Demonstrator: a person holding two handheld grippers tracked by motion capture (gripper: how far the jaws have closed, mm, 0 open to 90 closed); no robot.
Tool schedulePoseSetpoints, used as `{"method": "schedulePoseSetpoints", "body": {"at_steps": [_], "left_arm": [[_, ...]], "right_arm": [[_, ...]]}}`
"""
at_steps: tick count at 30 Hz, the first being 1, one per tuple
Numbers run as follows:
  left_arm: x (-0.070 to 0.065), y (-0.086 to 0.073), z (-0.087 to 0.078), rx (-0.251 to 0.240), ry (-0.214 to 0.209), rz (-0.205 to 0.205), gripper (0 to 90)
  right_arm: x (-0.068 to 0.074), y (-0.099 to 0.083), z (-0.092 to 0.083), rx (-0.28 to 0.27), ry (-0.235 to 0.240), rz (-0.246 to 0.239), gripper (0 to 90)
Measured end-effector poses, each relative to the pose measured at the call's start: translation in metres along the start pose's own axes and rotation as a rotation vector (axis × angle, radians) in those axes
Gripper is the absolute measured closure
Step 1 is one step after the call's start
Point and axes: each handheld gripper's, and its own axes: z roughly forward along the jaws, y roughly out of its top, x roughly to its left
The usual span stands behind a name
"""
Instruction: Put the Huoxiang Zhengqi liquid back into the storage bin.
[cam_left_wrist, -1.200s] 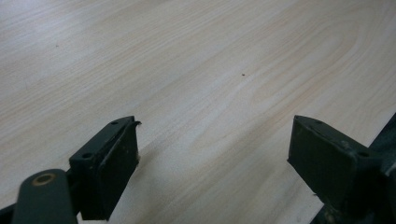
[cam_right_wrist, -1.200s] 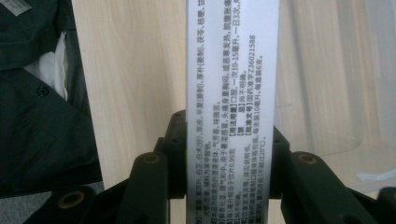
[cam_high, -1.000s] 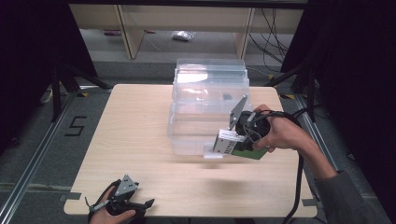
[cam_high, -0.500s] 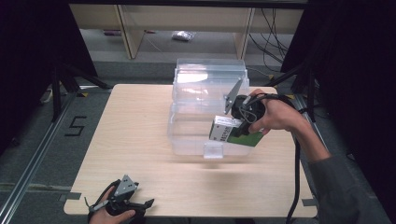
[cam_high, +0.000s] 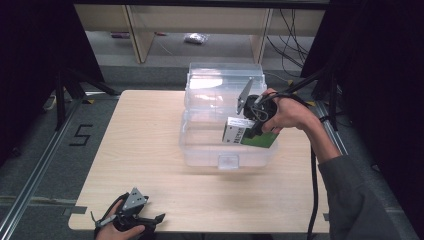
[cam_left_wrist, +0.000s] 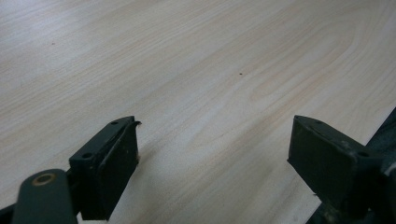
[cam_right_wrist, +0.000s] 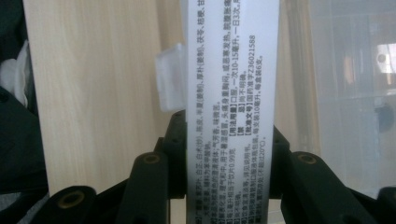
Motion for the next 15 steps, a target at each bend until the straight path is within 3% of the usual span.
{"method": "schedulePoseSetpoints", "body": {"at_steps": [5, 7, 10, 11, 12, 15], "left_arm": [[0.0, 0.001, 0.001, -0.004, 0.0, -0.01, 15.5], [0.0, 0.0, 0.0, -0.002, -0.003, -0.003, 15.5], [0.0, 0.0, 0.0, -0.012, 0.0, -0.013, 15.5], [0.0, 0.0, 0.0, -0.012, 0.0, -0.013, 15.5], [0.0, 0.0, -0.001, -0.009, -0.009, -0.008, 15.5], [0.0, 0.0, -0.001, -0.01, -0.002, -0.01, 15.5]], "right_arm": [[-0.014, -0.002, 0.009, 0.017, -0.011, -0.023, 64.5], [-0.016, -0.002, 0.014, 0.009, 0.003, 0.011, 64.5], [-0.029, -0.004, 0.026, 0.016, -0.001, -0.041, 64.5], [-0.029, -0.004, 0.026, 0.016, -0.001, -0.041, 64.5], [-0.031, -0.005, 0.03, 0.033, 0.003, -0.012, 64.5], [-0.033, -0.006, 0.034, 0.032, -0.004, -0.022, 64.5]]}}
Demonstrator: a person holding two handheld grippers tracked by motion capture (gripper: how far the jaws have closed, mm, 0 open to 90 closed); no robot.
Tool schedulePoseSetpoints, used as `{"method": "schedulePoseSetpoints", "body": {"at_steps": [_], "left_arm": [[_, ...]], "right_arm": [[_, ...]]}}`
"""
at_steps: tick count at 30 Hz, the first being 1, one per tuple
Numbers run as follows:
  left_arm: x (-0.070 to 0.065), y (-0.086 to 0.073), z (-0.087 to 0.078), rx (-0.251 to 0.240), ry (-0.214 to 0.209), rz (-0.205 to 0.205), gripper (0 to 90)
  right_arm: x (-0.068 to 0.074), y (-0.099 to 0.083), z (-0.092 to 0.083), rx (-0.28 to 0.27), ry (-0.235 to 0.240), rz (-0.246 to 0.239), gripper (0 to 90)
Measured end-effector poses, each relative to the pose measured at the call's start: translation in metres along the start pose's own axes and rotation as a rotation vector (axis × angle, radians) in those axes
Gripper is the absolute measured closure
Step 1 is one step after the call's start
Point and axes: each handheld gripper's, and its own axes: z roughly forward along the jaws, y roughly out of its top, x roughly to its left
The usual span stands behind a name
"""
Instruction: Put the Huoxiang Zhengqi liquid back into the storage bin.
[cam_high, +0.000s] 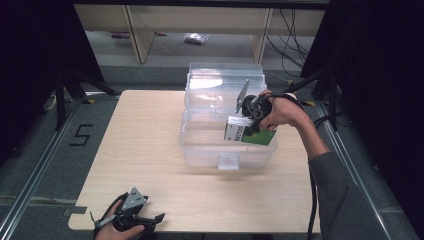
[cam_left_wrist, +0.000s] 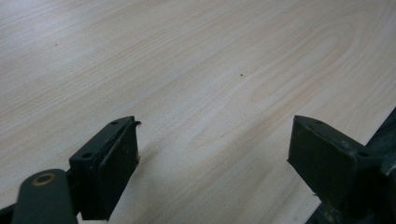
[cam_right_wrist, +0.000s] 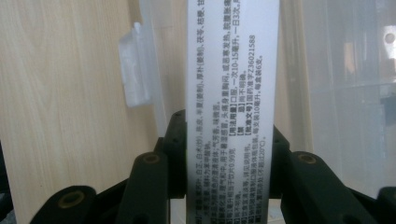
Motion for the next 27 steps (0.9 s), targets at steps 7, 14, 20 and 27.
{"method": "schedulePoseSetpoints", "body": {"at_steps": [7, 14, 20, 27], "left_arm": [[0.0, 0.0, 0.0, 0.001, -0.009, 0.002, 15.5], [0.0, 0.0, 0.0, 0.002, -0.007, 0.001, 15.5], [0.001, 0.0, 0.0, 0.012, 0.001, 0.012, 15.5], [0.0, 0.0, 0.0, 0.008, 0.004, 0.003, 15.5]], "right_arm": [[-0.004, -0.005, 0.014, 0.016, 0.017, 0.03, 64.6], [-0.01, -0.01, 0.026, 0.029, 0.025, 0.031, 64.5], [-0.012, -0.016, 0.034, 0.035, 0.035, 0.047, 64.5], [-0.017, -0.018, 0.047, 0.017, 0.034, -0.002, 64.5]]}}
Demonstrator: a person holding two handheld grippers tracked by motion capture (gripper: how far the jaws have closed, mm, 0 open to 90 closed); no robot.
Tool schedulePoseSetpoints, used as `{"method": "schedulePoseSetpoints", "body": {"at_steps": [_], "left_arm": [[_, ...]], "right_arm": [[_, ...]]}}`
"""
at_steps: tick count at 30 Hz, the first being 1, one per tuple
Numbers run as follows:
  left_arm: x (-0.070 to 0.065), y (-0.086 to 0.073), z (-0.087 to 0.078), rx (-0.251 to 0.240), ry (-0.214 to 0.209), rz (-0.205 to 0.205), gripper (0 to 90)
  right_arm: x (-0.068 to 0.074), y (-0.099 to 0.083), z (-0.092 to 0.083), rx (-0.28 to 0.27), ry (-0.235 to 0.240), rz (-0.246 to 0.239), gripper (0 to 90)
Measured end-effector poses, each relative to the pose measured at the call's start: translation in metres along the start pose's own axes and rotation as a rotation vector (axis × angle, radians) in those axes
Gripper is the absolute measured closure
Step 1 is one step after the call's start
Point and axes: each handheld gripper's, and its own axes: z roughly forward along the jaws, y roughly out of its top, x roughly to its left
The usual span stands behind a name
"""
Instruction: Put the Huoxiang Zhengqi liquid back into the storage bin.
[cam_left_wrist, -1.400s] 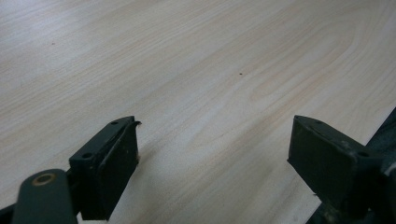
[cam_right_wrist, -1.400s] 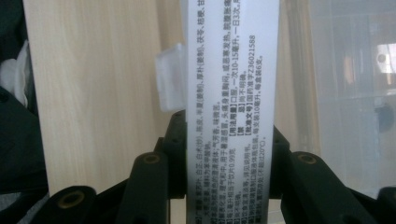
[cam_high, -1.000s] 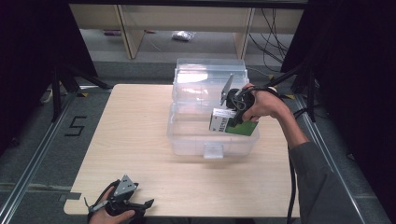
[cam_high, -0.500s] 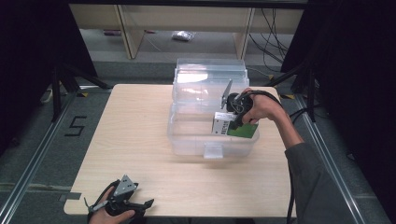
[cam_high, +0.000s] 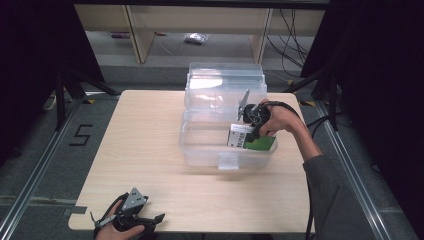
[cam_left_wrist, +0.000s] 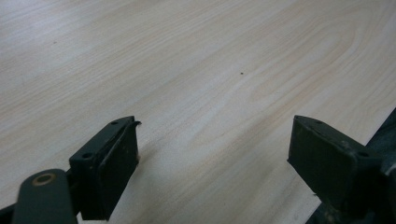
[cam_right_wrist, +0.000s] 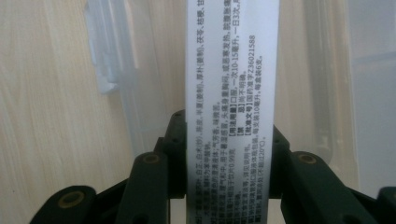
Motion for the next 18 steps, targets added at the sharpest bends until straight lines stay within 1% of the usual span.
{"method": "schedulePoseSetpoints", "body": {"at_steps": [1, 2, 3, 4, 5, 6, 7, 8, 9, 10, 11, 12, 13, 14, 15, 16, 17, 18], "left_arm": [[0.0, 0.0, 0.0, -0.002, -0.001, -0.001, 15.5], [0.0, 0.0, 0.0, -0.004, -0.002, -0.001, 15.5], [0.0, 0.0, 0.0, 0.001, -0.01, 0.003, 15.5], [0.0, 0.0, 0.001, -0.004, -0.002, -0.004, 15.5], [0.0, 0.0, 0.0, -0.002, -0.002, 0.001, 15.5], [-0.001, 0.0, 0.0, -0.004, -0.002, -0.005, 15.5], [-0.001, 0.0, 0.0, -0.007, -0.011, -0.004, 15.5], [0.0, 0.0, 0.0, -0.002, -0.01, 0.005, 15.5], [0.0, 0.0, 0.0, 0.0, -0.009, 0.003, 15.5], [0.0, 0.0, 0.0, 0.002, -0.001, 0.004, 15.5], [0.0, 0.0, 0.0, -0.001, -0.002, 0.001, 15.5], [-0.001, 0.0, 0.0, -0.009, -0.002, -0.004, 15.5], [-0.001, 0.0, 0.0, -0.007, -0.009, 0.002, 15.5], [-0.001, 0.0, 0.0, -0.006, -0.01, 0.001, 15.5], [-0.001, 0.0, 0.0, -0.003, -0.008, 0.002, 15.5], [0.0, 0.0, 0.0, -0.001, -0.007, 0.002, 15.5], [0.0, 0.0, 0.0, 0.0, -0.009, 0.003, 15.5], [-0.001, 0.0, 0.0, -0.003, -0.011, 0.001, 15.5]], "right_arm": [[0.0, 0.0, 0.002, 0.001, 0.001, 0.004, 64.5], [0.002, 0.0, 0.004, 0.005, 0.004, 0.027, 64.4], [0.001, 0.0, 0.005, 0.007, 0.004, 0.017, 64.5], [0.001, 0.0, 0.006, 0.01, 0.012, 0.017, 64.4], [0.001, 0.0, 0.008, 0.008, 0.014, 0.016, 64.4], [0.001, 0.0, 0.01, 0.009, 0.02, 0.01, 64.4], [0.001, 0.0, 0.01, 0.009, 0.02, 0.01, 64.4], [0.0, 0.0, 0.011, 0.01, 0.016, 0.006, 64.4], [0.002, 0.0, 0.012, 0.024, 0.029, 0.033, 64.4], [-0.001, -0.001, 0.014, 0.023, 0.033, 0.004, 64.4], [0.001, 0.0, 0.013, 0.035, 0.034, 0.027, 64.4], [0.002, 0.0, 0.012, 0.05, 0.025, 0.05, 64.4], [0.001, 0.0, 0.013, 0.052, 0.03, 0.039, 64.4], [0.001, -0.001, 0.015, 0.043, 0.037, 0.032, 64.4], [0.003, -0.001, 0.014, 0.058, 0.035, 0.073, 64.4], [0.002, -0.001, 0.015, 0.05, 0.035, 0.055, 64.4], [-0.002, -0.002, 0.018, 0.022, 0.032, 0.004, 64.3], [-0.001, -0.002, 0.018, 0.026, 0.037, 0.022, 64.4]]}}
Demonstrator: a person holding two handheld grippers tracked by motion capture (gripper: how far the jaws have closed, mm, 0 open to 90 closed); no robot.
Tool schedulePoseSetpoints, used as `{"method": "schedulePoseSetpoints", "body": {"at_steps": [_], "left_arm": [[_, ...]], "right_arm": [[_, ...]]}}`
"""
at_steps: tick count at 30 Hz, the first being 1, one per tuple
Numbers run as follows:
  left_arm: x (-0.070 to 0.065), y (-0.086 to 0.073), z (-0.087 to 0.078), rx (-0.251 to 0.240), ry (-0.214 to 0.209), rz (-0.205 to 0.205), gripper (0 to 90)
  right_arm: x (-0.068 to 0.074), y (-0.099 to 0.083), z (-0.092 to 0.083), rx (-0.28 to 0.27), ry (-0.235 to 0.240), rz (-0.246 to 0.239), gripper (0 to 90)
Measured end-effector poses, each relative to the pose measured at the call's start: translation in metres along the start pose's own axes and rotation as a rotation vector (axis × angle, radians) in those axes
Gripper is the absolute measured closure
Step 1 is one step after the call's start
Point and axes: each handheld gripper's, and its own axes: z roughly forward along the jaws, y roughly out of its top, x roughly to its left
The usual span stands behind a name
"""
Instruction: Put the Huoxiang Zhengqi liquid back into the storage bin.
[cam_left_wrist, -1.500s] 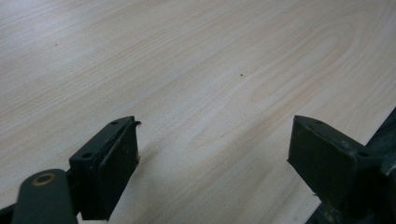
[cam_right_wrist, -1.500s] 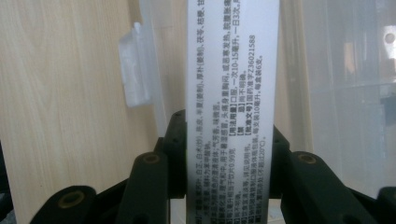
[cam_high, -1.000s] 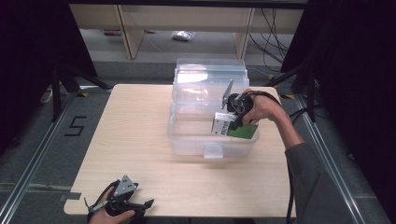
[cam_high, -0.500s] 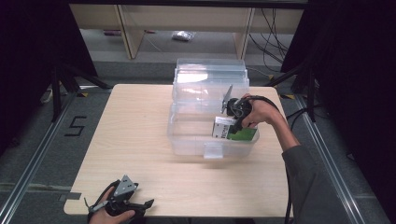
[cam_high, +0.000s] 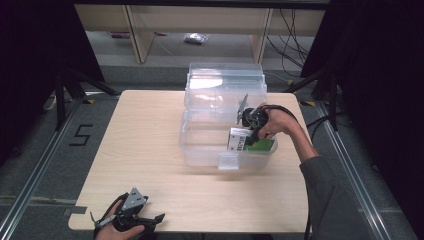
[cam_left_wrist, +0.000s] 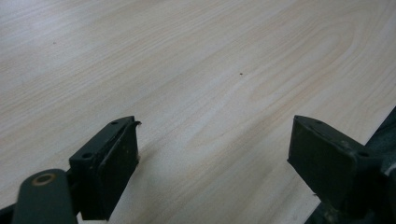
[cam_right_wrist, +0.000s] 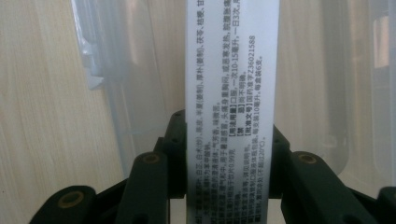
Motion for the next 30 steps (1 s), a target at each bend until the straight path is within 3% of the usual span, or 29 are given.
{"method": "schedulePoseSetpoints", "body": {"at_steps": [4, 5, 9, 11, 12, 13, 14, 16, 23, 27, 28, 30], "left_arm": [[0.0, 0.0, 0.001, -0.001, 0.009, -0.005, 15.5], [0.0, 0.0, 0.0, 0.002, 0.001, 0.002, 15.5], [0.0, 0.0, 0.002, -0.004, 0.011, -0.008, 15.5], [0.0, 0.0, 0.001, -0.003, 0.009, -0.007, 15.5], [0.0, 0.0, 0.001, 0.003, 0.006, 0.001, 15.5], [0.001, 0.0, 0.0, 0.003, 0.001, 0.006, 15.5], [0.0, 0.0, 0.0, 0.004, 0.003, -0.002, 15.5], [0.0, 0.0, 0.0, 0.0, 0.009, -0.003, 15.5], [0.0, 0.0, 0.0, -0.002, 0.0, 0.0, 15.5], [0.0, 0.0, 0.0, 0.0, 0.0, 0.0, 15.5], [0.0, 0.0, 0.0, 0.0, -0.001, 0.0, 15.5], [0.0, 0.0, 0.0, 0.004, 0.003, 0.001, 15.5]], "right_arm": [[0.002, -0.002, 0.005, 0.041, 0.006, 0.053, 64.3], [-0.001, -0.003, 0.008, 0.013, 0.008, 0.002, 64.3], [-0.002, -0.005, 0.013, 0.025, 0.017, 0.007, 64.2], [-0.005, -0.005, 0.015, 0.022, 0.01, -0.019, 64.2], [-0.004, -0.005, 0.015, 0.029, 0.009, -0.01, 64.2], [0.0, -0.004, 0.014, 0.065, 0.012, 0.049, 64.2], [-0.005, -0.005, 0.017, 0.035, 0.015, -0.007, 64.1], [-0.003, -0.004, 0.016, 0.046, 0.011, 0.012, 64.1], [-0.005, -0.002, 0.022, 0.034, 0.027, -0.025, 63.8], [-0.003, -0.004, 0.022, 0.039, 0.029, 0.012, 62.9], [-0.004, -0.004, 0.023, 0.033, 0.032, -0.01, 62.5], [-0.001, -0.004, 0.02, 0.022, 0.052, 0.048, 61.9]]}}
